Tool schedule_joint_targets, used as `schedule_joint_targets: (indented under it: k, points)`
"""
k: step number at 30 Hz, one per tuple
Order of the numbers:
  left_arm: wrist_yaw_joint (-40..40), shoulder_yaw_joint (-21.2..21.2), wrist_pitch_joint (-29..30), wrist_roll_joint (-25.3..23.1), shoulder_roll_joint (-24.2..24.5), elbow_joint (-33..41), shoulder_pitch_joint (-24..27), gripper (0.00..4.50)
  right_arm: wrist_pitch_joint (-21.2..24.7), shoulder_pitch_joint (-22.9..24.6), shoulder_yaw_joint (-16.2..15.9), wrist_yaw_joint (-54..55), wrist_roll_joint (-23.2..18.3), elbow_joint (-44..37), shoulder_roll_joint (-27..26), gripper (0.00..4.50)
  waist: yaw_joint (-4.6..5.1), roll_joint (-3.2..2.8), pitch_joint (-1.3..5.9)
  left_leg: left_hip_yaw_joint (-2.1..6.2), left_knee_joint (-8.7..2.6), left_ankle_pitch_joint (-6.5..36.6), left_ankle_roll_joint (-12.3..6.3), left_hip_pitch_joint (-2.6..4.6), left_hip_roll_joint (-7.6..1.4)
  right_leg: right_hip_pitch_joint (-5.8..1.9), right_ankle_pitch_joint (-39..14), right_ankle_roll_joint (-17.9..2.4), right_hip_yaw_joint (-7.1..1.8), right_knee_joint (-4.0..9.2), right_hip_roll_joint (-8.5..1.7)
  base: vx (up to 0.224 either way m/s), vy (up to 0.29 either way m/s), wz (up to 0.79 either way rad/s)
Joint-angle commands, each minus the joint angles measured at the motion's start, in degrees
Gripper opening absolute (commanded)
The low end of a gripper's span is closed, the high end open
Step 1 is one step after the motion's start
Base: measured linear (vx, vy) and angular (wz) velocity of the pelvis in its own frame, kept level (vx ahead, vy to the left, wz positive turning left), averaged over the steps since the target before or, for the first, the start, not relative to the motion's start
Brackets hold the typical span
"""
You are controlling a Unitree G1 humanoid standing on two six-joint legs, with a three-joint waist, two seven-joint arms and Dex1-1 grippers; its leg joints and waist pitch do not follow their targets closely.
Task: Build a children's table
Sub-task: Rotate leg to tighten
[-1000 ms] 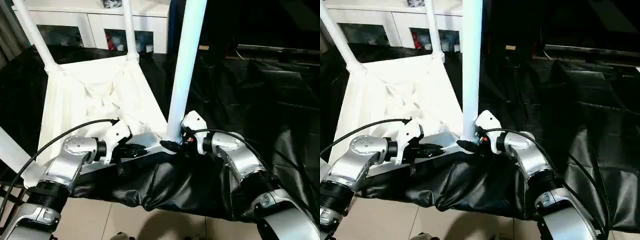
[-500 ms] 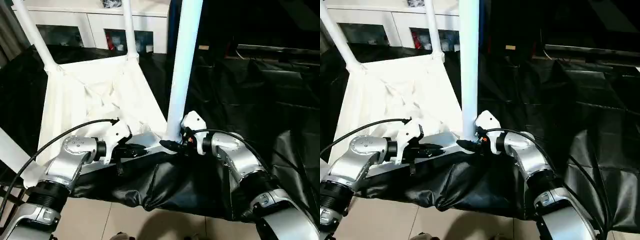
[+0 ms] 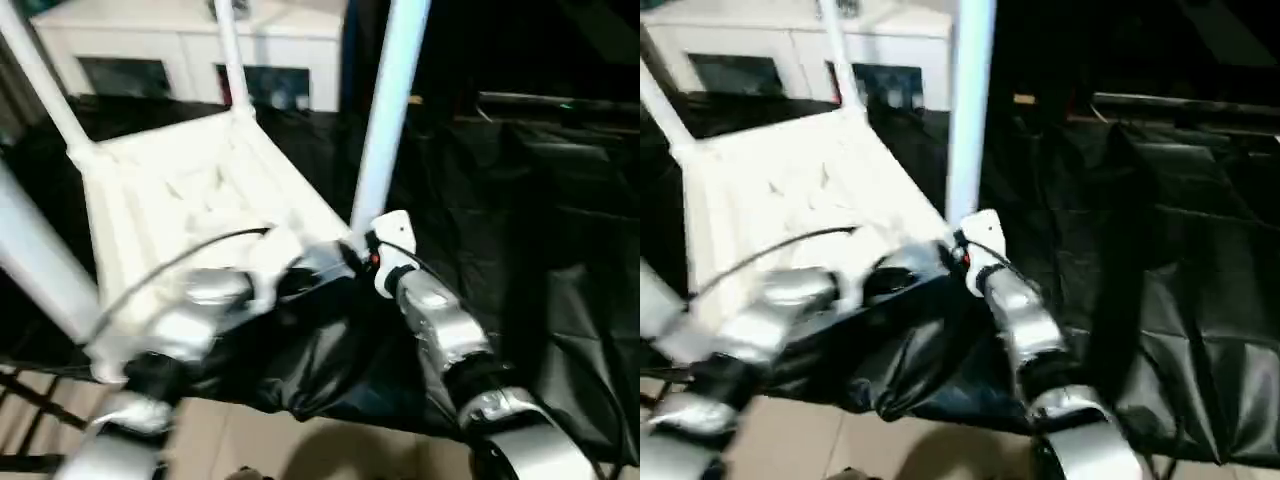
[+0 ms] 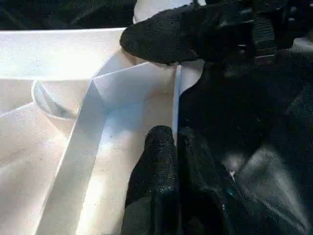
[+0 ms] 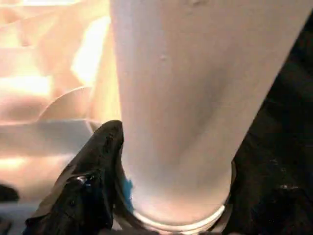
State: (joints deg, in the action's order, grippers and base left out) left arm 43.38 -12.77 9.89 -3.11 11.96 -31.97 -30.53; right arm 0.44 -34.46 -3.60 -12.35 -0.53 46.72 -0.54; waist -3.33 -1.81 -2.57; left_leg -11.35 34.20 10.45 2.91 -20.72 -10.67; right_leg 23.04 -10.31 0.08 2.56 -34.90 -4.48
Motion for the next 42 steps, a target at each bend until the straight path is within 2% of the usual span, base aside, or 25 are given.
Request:
schedule_joint_targets:
  k: [1,3,4,5,6,8,9,12,15,16,20,21,23,24,26,29,33,36,39,40,42]
  points:
    - [-5.8,-1.7,-1.5,0.0,-4.6,-2.8,-1.1,0.00,-0.9,0.1,-5.8,-2.6,1.8,1.7,-5.9,2.74,0.41,0.73,2.83,1.39,-4.69,19.7,0.89,0.94,-2.02,-1.39,-22.1,-9.8,-2.34,5.36,-3.45,0.000,0.000,0.00]
    - [-5.7,-1.6,-1.4,0.0,-4.9,-2.7,-1.1,0.00,-1.6,-0.1,-6.0,-2.2,2.4,1.8,-5.9,2.74,0.41,0.69,2.85,1.46,-4.72,20.2,0.71,0.97,-2.03,-1.36,-22.9,-9.4,-2.35,5.45,-3.49,0.000,0.000,0.00]
    - [-5.4,-1.4,-2.1,-0.4,-5.0,-2.4,-1.1,0.00,-1.9,0.1,-4.3,-3.0,0.9,0.7,-5.8,3.09,0.41,0.65,2.91,1.55,-4.81,20.4,0.42,0.87,-2.03,-1.41,-23.7,-8.9,-2.36,5.52,-3.54,0.000,0.000,0.00]
    - [-4.7,-1.3,-2.7,-0.4,-4.7,-2.2,-0.9,0.00,-2.2,0.3,-3.6,-4.0,0.0,-0.1,-5.6,3.09,0.39,0.59,2.94,1.56,-4.81,20.4,0.37,0.89,-2.04,-1.37,-23.8,-8.8,-2.38,5.53,-3.56,0.000,0.000,0.00]
    - [-3.1,-1.1,-4.2,-0.1,-3.9,-1.9,-0.6,0.00,-2.4,0.7,-2.9,-5.4,-0.9,-1.4,-4.6,3.30,0.40,0.56,3.04,1.60,-4.85,20.2,0.29,0.80,-2.08,-1.42,-23.2,-8.8,-2.37,5.47,-3.56,0.000,0.000,0.00]
    - [0.2,-0.7,-5.9,0.9,-2.3,-1.0,0.2,0.00,-2.8,1.1,-2.2,-7.3,-1.5,-2.7,-2.1,3.49,0.31,0.66,3.19,1.57,-4.88,18.6,-0.25,0.45,-2.13,-1.67,-20.0,-9.2,-2.39,5.15,-3.49,0.000,0.000,0.00]
    - [0.8,-0.7,-6.1,1.0,-1.8,-0.7,0.4,0.00,-2.9,1.1,-2.1,-7.6,-1.5,-2.9,-1.4,3.49,0.20,0.44,3.29,1.58,-4.83,18.3,-0.37,0.47,-2.16,-1.67,-19.0,-9.5,-2.38,5.01,-3.52,0.000,0.000,0.00]
    - [5.1,0.4,-6.8,3.2,0.2,0.9,1.5,0.00,-3.9,0.8,-1.9,-9.3,-0.3,-2.7,2.3,3.89,0.27,0.57,3.46,1.29,-4.52,15.4,-1.29,0.12,-2.03,-1.93,-14.6,-11.0,-2.37,4.61,-3.55,0.000,0.000,0.00]
    - [8.6,1.3,-6.4,4.7,2.1,2.7,2.1,0.00,-3.4,1.4,-3.0,-16.5,-0.9,-4.7,5.6,3.89,0.09,0.70,3.59,1.16,-4.22,13.6,-2.41,-0.01,-2.03,-2.24,-13.0,-12.0,-2.28,4.40,-3.53,0.000,0.000,0.00]
    - [11.6,1.4,-6.6,5.5,3.7,3.5,2.4,0.00,-3.3,1.9,-4.7,-22.7,-0.8,-6.2,8.2,3.89,0.06,0.51,3.59,1.11,-4.17,12.7,-2.83,-0.08,-2.14,-2.14,-11.9,-12.3,-2.32,4.24,-3.52,0.000,0.000,0.00]
    - [15.1,1.6,-7.0,6.6,5.1,4.2,2.9,0.00,-2.4,2.4,-6.1,-29.0,-1.1,-7.6,10.5,3.89,-0.15,0.63,3.63,0.93,-3.99,11.4,-3.95,-0.13,-2.29,-2.19,-8.9,-13.5,-2.13,3.86,-3.24,0.000,0.000,0.00]
    - [17.7,1.5,-7.1,7.4,6.3,4.7,3.3,0.00,-1.8,2.2,-6.7,-32.5,-1.4,-7.7,11.7,3.89,-0.12,0.79,3.55,0.91,-4.03,11.7,-3.86,-0.16,-2.30,-2.20,-9.8,-13.7,-2.11,3.92,-3.27,0.000,0.000,0.00]
    - [19.8,1.5,-6.9,8.3,7.3,5.2,3.7,0.00,-1.7,2.1,-7.4,-35.4,-2.0,-8.0,12.7,3.89,-0.23,0.69,3.44,0.92,-4.14,12.5,-3.62,-0.11,-2.45,-2.17,-11.4,-13.7,-2.10,3.99,-3.32,0.000,0.000,0.00]
    - [22.6,1.1,-7.1,8.7,9.4,5.5,4.2,0.00,-1.0,1.9,-8.3,-40.1,-3.0,-8.8,14.3,3.89,-0.23,0.94,3.45,0.92,-4.15,12.7,-3.41,-0.03,-2.54,-2.14,-11.9,-13.7,-2.14,3.99,-3.37,0.000,0.000,0.00]
    - [23.2,1.0,-7.3,8.7,9.9,5.6,4.3,0.00,-0.9,1.9,-8.6,-41.4,-3.1,-9.1,14.7,3.89,-0.37,0.77,3.40,0.96,-4.19,12.7,-3.37,-0.08,-2.61,-2.11,-11.7,-13.7,-2.09,3.83,-3.26,0.000,0.000,0.00]
    - [26.2,0.7,-6.9,8.7,12.6,6.2,4.7,0.00,-1.1,2.2,-10.3,-47.7,-3.2,-10.4,16.9,3.89,-0.34,1.32,3.34,0.89,-4.21,12.7,-3.19,-0.09,-2.62,-2.11,-11.8,-13.9,-2.15,3.79,-3.36,0.000,0.000,0.00]
    - [27.9,0.9,-6.5,8.9,14.1,6.5,4.7,0.00,-1.0,2.0,-10.7,-50.4,-3.5,-10.6,17.5,3.89,-0.36,1.28,3.29,0.90,-4.28,12.6,-2.60,0.12,-2.74,-2.01,-11.0,-14.5,-2.19,3.64,-3.38,0.000,0.000,0.00]
    - [30.3,0.6,-6.0,9.1,15.9,6.9,5.0,0.00,-0.4,1.8,-11.3,-54.2,-4.5,-11.3,18.1,3.54,-0.40,1.46,3.31,0.85,-4.20,12.0,-2.81,0.07,-2.73,-2.16,-9.1,-15.2,-2.18,3.40,-3.36,0.000,0.000,0.00]
    - [30.9,0.6,-5.9,9.3,16.3,6.9,4.9,0.00,-0.5,1.6,-11.4,-54.9,-4.3,-11.2,17.9,3.43,-0.42,1.50,3.29,0.79,-4.12,11.4,-2.85,0.12,-2.74,-2.15,-7.8,-15.8,-2.18,3.26,-3.35,0.000,0.000,0.00]
    - [31.2,0.5,-5.6,9.5,16.4,7.1,4.9,0.00,-0.4,1.5,-11.4,-55.2,-4.2,-11.1,17.8,3.17,-0.43,1.50,3.23,0.79,-4.16,11.5,-2.80,0.14,-2.73,-2.14,-8.0,-15.9,-2.17,3.29,-3.37,0.000,0.000,0.00]
    - [31.4,0.4,-5.4,9.6,16.4,7.2,4.9,0.00,-0.4,1.4,-11.4,-55.3,-4.3,-11.1,17.8,3.12,-0.44,1.49,3.21,0.80,-4.18,11.9,-2.51,0.21,-2.74,-2.14,-8.8,-15.9,-2.19,3.38,-3.42,0.000,0.000,0.00]
